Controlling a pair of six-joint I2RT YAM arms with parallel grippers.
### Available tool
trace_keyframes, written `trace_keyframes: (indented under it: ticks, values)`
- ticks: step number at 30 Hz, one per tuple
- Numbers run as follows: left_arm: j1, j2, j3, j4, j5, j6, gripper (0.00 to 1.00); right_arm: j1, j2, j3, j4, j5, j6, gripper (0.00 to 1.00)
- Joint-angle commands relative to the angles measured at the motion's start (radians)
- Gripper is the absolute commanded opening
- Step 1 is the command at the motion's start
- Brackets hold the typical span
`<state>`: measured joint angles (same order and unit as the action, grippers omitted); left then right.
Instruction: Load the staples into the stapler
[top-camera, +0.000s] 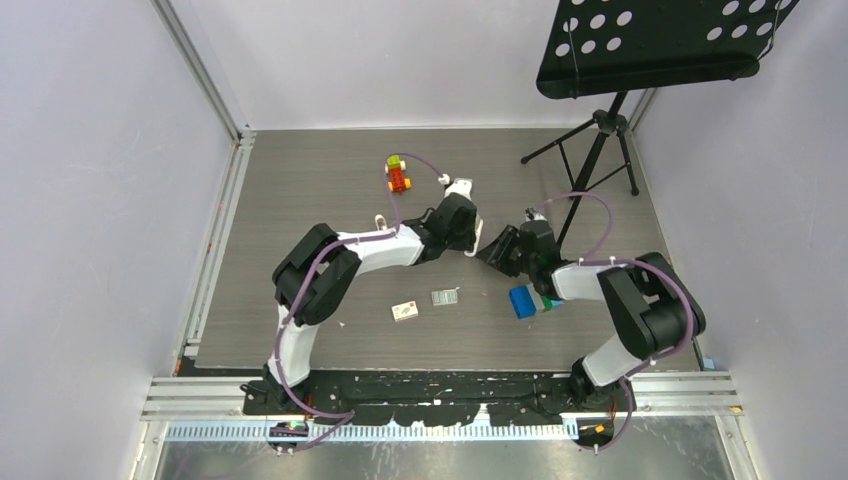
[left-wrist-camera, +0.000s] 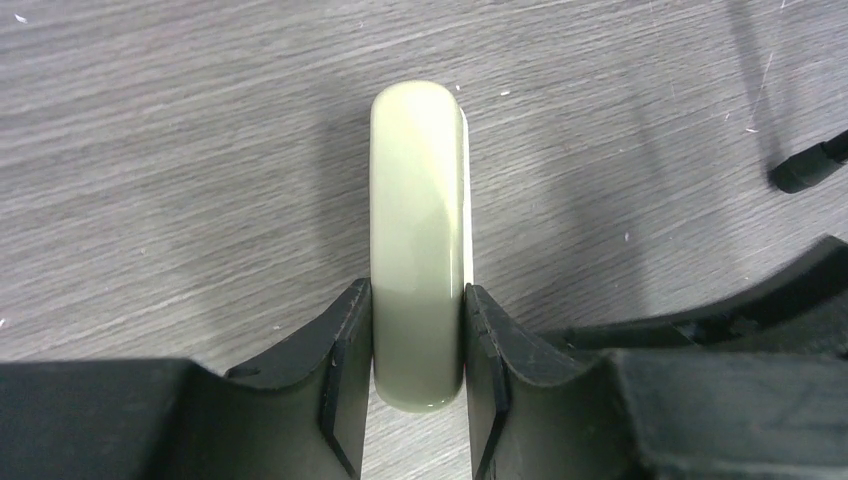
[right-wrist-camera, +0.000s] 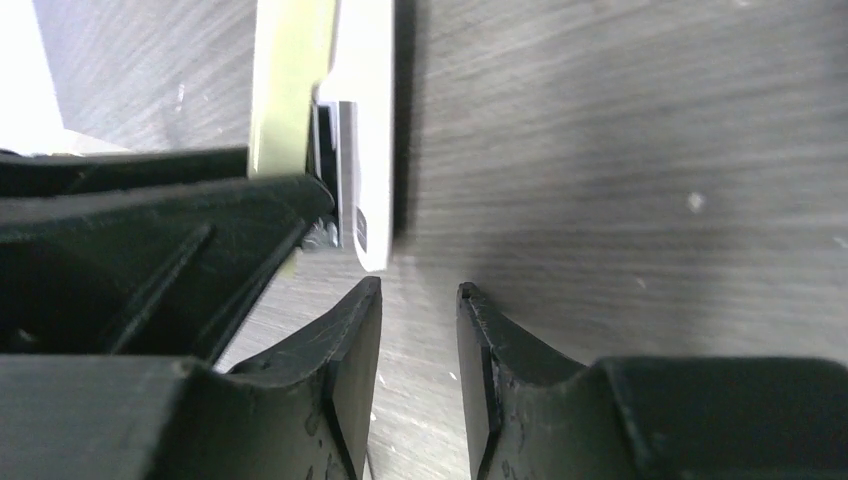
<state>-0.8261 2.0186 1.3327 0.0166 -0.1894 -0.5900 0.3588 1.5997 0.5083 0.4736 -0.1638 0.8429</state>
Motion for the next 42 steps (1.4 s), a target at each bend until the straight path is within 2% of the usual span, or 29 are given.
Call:
trace_keyframes:
  ticks: [1, 5, 12, 15, 21, 24, 29, 33, 39, 42]
  values:
    - [-0.008, 0.026, 0.083, -0.001, -0.112, 0.08, 0.12, -0.003, -0.099, -0.044, -0.271, 0.08, -0.054, 0.41]
    - [-0.018, 0.068, 0.151, -0.026, -0.11, 0.081, 0.18, -0.003, -0.213, -0.055, -0.338, 0.138, -0.074, 0.49]
    - [-0.028, 0.045, 0.166, -0.044, -0.115, 0.082, 0.58, -0.004, -0.433, -0.072, -0.446, 0.244, -0.132, 0.59]
    - [-0.028, 0.012, 0.158, -0.044, -0.113, 0.084, 0.72, -0.004, -0.519, -0.069, -0.505, 0.265, -0.15, 0.62]
    - [-0.028, -0.114, 0.118, -0.067, -0.131, 0.09, 0.9, -0.004, -0.7, -0.067, -0.583, 0.295, -0.189, 0.7]
    - [-0.027, -0.207, 0.06, -0.089, -0.208, 0.105, 0.99, -0.004, -0.792, -0.087, -0.599, 0.331, -0.178, 0.8]
    - [0.014, -0.37, -0.054, -0.166, -0.306, 0.075, 1.0, -0.006, -0.905, -0.13, -0.6, 0.388, -0.168, 0.97]
    - [0.08, -0.518, -0.152, -0.27, -0.301, 0.046, 1.0, -0.006, -0.908, -0.137, -0.569, 0.294, -0.228, 0.97]
    - [0.145, -0.81, -0.301, -0.398, -0.336, 0.083, 1.0, 0.025, -0.701, -0.061, -0.482, 0.149, -0.27, 0.97]
    - [0.17, -0.943, -0.361, -0.477, -0.345, 0.097, 1.0, 0.116, -0.598, 0.021, -0.48, 0.235, -0.323, 0.97]
